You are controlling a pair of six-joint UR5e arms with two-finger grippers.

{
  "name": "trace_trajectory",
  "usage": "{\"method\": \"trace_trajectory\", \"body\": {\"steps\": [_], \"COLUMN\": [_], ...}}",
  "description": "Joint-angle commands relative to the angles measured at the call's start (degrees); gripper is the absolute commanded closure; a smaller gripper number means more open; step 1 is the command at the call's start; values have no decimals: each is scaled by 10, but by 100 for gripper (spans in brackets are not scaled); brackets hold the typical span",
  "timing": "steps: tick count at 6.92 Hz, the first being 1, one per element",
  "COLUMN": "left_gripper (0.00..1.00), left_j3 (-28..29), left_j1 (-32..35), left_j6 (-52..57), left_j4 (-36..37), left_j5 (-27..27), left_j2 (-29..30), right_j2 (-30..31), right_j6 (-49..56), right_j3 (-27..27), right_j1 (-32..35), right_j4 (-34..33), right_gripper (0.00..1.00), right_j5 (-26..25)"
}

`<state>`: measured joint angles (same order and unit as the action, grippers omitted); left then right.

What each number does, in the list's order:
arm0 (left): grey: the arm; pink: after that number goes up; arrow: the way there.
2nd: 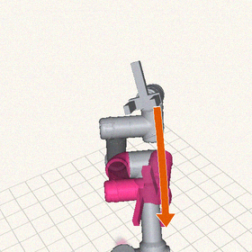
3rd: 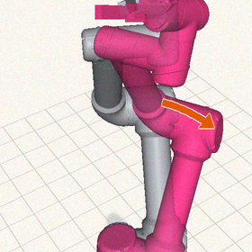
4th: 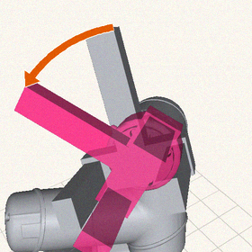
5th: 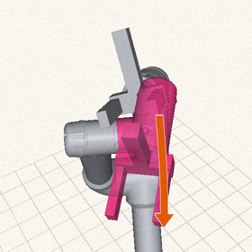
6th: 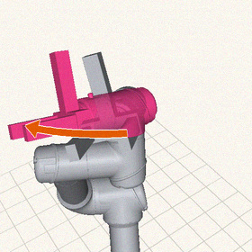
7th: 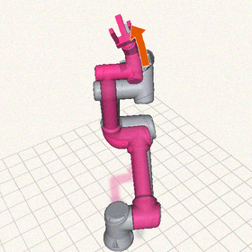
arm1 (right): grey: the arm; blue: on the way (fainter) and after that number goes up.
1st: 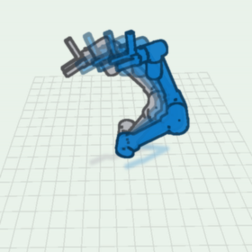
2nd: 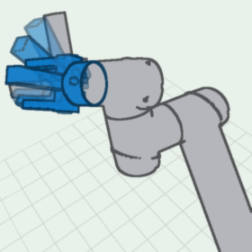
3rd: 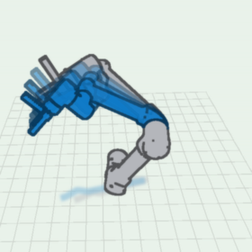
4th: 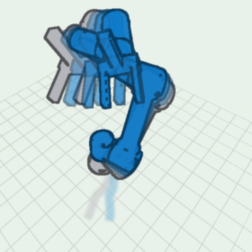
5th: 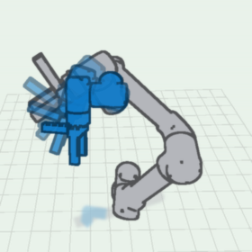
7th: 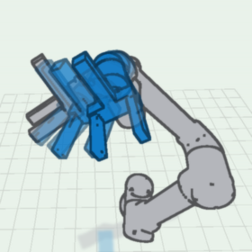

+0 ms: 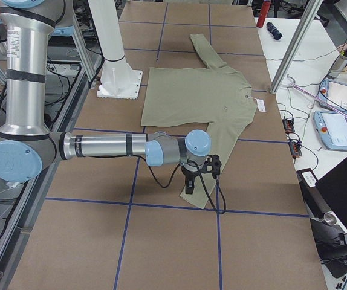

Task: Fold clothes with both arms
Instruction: 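Move the right gripper toward the cuff of the sleeve nearest it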

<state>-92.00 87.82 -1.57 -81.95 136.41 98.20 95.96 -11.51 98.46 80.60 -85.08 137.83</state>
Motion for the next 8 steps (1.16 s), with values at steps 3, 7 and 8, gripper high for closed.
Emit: {"method": "trace_trajectory", "body": {"steps": [3,7,8], "left_gripper": [0,0,0], "left_j3": [-20,-22,-22], "left_j1": [-1,-37,-38], "left_j6": [0,0,-1], "left_j4": [-13,-55,-64], "left_j5": [27,32,32], "left_j2": [-6,-6,-6], "right_j2": [-20,-85,-120], "right_j6": [2,-5,-11], "right_j3": [-18,-158,-225], "right_j1": [-3,-45,-45], "right_j4": [1,114,138], "right_gripper": [0,0,0], "right_j5": [-5,-7,-9]}}
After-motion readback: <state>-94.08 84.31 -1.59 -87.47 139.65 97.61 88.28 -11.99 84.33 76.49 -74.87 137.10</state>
